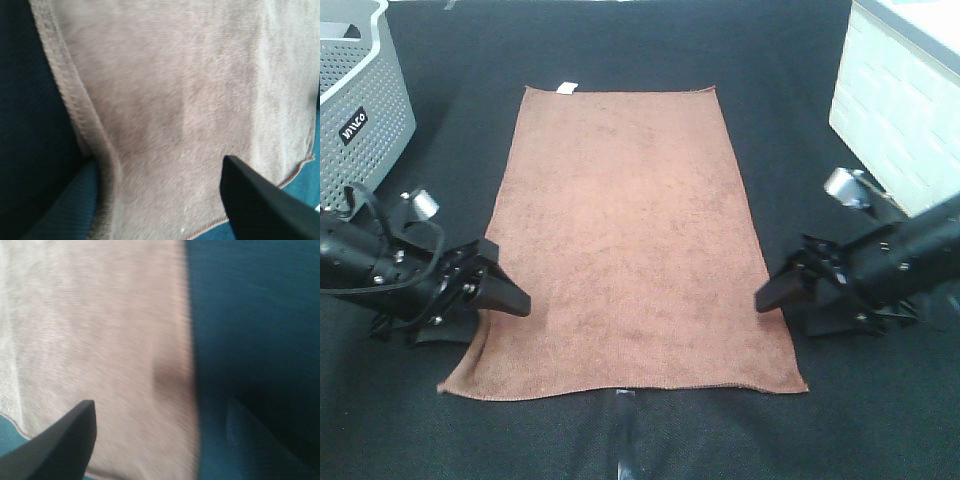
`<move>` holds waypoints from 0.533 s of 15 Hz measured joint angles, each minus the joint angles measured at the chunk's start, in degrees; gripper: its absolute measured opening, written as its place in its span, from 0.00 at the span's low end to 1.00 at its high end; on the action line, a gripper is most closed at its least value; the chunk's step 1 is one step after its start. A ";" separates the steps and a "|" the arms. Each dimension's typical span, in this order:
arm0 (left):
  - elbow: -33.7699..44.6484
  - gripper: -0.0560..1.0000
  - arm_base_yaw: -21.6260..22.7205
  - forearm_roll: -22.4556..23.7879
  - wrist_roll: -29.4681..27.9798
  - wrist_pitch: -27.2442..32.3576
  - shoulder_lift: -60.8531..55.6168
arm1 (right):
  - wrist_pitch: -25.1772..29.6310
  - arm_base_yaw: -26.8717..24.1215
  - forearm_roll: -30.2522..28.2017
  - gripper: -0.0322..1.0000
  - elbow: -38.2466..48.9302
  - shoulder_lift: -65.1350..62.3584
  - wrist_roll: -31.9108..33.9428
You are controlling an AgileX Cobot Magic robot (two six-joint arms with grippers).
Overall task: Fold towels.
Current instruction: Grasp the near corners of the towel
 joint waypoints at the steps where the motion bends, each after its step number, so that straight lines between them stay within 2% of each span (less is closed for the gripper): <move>1: -0.69 0.64 -0.29 -0.17 -0.40 0.06 0.63 | 0.06 1.38 0.00 0.66 -1.43 1.20 0.74; 3: -1.38 0.50 -0.46 -0.17 -0.97 -0.11 1.60 | 1.66 2.23 0.00 0.54 -4.01 3.61 3.61; 5: -1.43 0.28 -0.46 -0.11 -1.03 -1.32 2.06 | 1.95 2.23 -0.17 0.35 -4.58 4.93 6.65; 6: -1.43 0.11 -0.52 -0.06 -1.03 -1.55 2.35 | 1.95 2.23 -0.46 0.16 -4.58 5.33 8.02; 7: -1.43 0.06 -0.52 0.06 -1.03 -1.49 2.41 | 1.95 2.23 -0.46 0.05 -4.58 5.44 8.71; 8: -1.43 0.06 -0.52 0.63 -1.03 -1.03 2.41 | 1.95 2.23 -0.57 0.03 -4.58 5.50 9.45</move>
